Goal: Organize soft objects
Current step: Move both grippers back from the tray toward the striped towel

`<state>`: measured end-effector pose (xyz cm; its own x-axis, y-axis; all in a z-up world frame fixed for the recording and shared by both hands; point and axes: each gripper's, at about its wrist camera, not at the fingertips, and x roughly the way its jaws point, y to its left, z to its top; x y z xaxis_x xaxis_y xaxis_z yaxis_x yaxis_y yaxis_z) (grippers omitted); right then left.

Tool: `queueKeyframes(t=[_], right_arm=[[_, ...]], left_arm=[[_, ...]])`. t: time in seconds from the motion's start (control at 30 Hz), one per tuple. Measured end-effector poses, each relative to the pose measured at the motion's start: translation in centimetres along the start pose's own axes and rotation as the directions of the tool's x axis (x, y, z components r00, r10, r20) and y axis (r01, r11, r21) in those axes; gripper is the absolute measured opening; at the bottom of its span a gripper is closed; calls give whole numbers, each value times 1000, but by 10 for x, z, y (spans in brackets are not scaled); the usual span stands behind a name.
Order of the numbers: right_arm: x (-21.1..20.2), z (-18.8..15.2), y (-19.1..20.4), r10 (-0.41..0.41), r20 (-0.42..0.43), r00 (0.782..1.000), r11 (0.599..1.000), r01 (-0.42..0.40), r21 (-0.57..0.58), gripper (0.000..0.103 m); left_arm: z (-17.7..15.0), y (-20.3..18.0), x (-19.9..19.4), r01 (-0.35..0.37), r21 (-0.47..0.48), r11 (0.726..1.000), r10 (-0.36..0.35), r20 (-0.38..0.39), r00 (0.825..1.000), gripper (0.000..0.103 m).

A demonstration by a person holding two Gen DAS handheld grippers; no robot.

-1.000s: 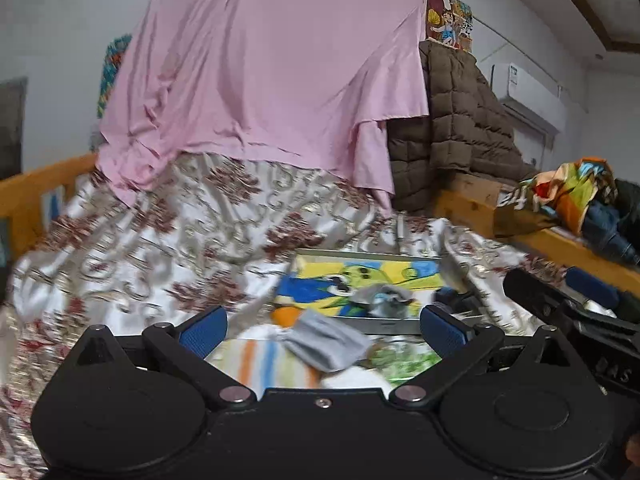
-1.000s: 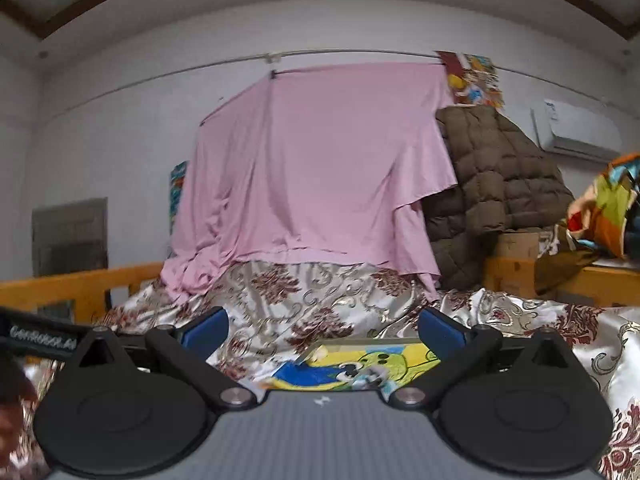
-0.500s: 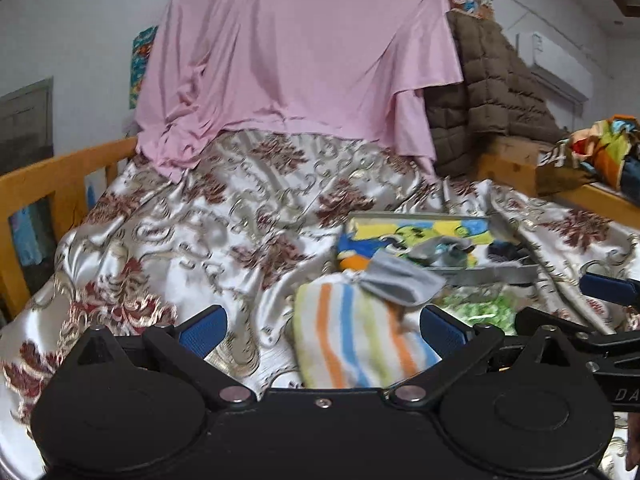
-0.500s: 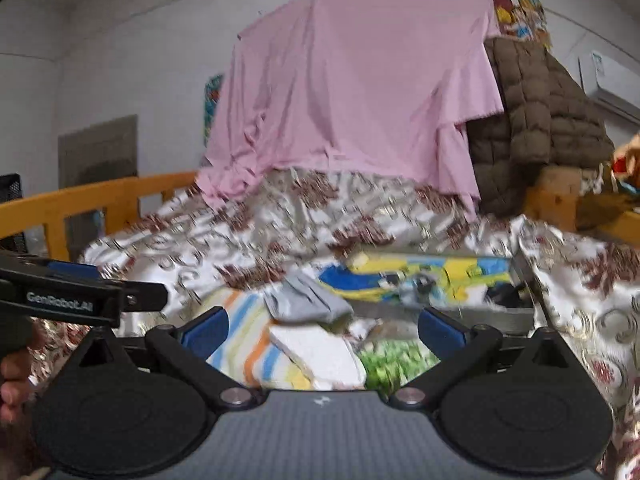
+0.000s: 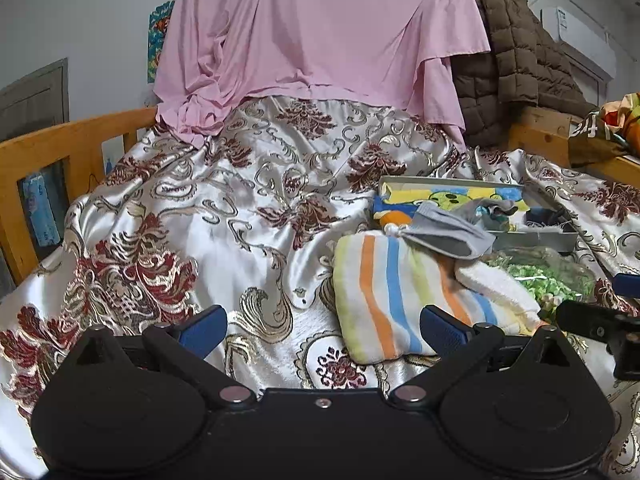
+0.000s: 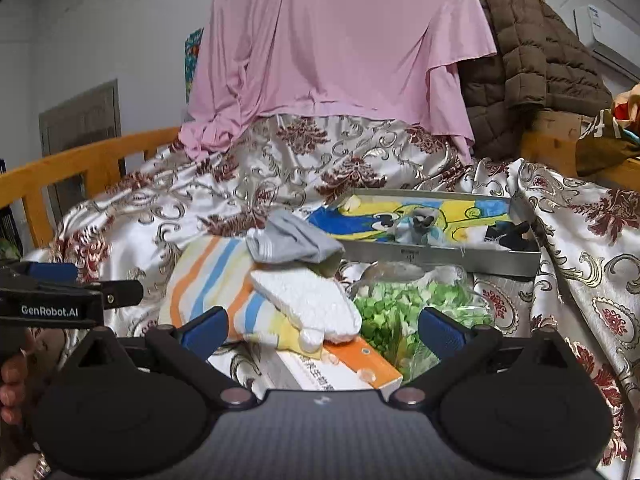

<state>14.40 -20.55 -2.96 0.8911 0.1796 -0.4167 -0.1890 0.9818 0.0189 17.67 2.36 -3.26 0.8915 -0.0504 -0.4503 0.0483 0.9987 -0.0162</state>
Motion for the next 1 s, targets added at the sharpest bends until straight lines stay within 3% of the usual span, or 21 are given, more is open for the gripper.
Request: queueKeyframes(t=[0.33, 0.83, 1.0], right_arm=[[16, -6, 1, -22, -47, 999, 1000, 21, -18, 103], [37, -10, -12, -3, -42, 999, 999, 5, 50, 103], [41, -9, -13, 21, -33, 999, 999, -20, 50, 102]], left_arm=[[6, -2, 20, 3, 9, 1000, -3, 3, 1000, 102], [-6, 4, 69, 72, -128, 989, -81, -68, 994, 102], [-7, 6, 75, 98, -162, 982, -108, -55, 993, 102]])
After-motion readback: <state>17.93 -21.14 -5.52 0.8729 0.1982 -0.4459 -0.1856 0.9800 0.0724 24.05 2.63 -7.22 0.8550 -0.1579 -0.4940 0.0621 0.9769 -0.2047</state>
